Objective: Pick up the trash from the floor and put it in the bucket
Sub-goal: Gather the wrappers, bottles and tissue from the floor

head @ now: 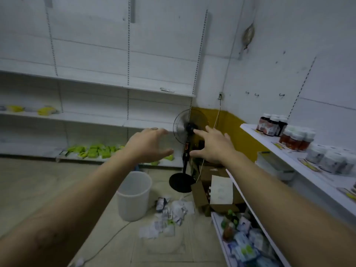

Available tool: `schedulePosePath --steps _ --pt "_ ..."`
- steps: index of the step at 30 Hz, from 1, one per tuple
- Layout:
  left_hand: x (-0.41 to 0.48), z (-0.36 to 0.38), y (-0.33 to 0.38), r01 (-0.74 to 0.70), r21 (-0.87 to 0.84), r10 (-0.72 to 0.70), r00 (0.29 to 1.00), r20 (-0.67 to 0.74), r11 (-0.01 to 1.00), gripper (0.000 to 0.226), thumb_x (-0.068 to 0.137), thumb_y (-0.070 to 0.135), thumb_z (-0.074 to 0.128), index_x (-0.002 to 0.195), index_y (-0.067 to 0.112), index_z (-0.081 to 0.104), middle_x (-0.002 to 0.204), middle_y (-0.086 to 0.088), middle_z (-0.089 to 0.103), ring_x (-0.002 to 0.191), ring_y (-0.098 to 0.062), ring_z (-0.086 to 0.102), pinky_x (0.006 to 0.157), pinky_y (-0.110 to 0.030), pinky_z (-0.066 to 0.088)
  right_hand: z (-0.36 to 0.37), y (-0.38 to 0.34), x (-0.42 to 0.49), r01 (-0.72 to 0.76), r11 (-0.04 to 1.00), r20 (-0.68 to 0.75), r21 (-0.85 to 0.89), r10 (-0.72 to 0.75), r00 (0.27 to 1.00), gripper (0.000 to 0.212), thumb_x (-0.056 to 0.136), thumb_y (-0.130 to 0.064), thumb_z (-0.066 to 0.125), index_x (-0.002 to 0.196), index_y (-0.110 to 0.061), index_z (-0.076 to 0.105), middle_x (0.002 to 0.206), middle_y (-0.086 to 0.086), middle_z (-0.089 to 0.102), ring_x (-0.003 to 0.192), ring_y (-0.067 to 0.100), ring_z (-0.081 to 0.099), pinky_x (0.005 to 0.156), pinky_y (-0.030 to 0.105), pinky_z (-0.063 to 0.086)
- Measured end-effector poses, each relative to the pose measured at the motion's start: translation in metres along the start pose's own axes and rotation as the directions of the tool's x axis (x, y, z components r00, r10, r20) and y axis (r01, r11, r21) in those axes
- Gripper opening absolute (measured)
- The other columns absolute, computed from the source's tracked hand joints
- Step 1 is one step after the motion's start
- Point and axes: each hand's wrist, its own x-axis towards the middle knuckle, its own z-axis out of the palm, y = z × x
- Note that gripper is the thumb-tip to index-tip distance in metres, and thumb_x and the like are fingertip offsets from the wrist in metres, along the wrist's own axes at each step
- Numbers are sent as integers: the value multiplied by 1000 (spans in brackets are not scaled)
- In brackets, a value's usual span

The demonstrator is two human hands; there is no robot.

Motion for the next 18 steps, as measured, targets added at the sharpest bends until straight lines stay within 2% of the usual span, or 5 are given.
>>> schedulePosePath --steps 3,13,18 --pt "24 31 -7 50 4 -50 998 36 999 76 75 66 56 139 29 38 141 -2 49 127 -23 46 98 -41 42 30 13 25 -7 1000 41 11 6 999 86 73 -65 63 144 -42 22 160 5 18 146 28 17 115 57 12" --pt "130 154 -12 101 44 -108 973 204 994 71 78 57 63 139 27 42 137 -1 54 123 -23 49 94 -36 43 136 100 125 -100 971 178 217 62 982 87 73 -60 67 145 -40 22 159 4 18 145 29 19 116 55 14" --pt "177 205 -22 121 41 -128 954 272 992 71 77 58 62 139 28 40 136 -3 54 122 -24 50 93 -37 45 177 126 163 -132 965 240 228 75 968 86 73 -62 67 145 -41 24 159 3 20 143 29 23 116 54 18"
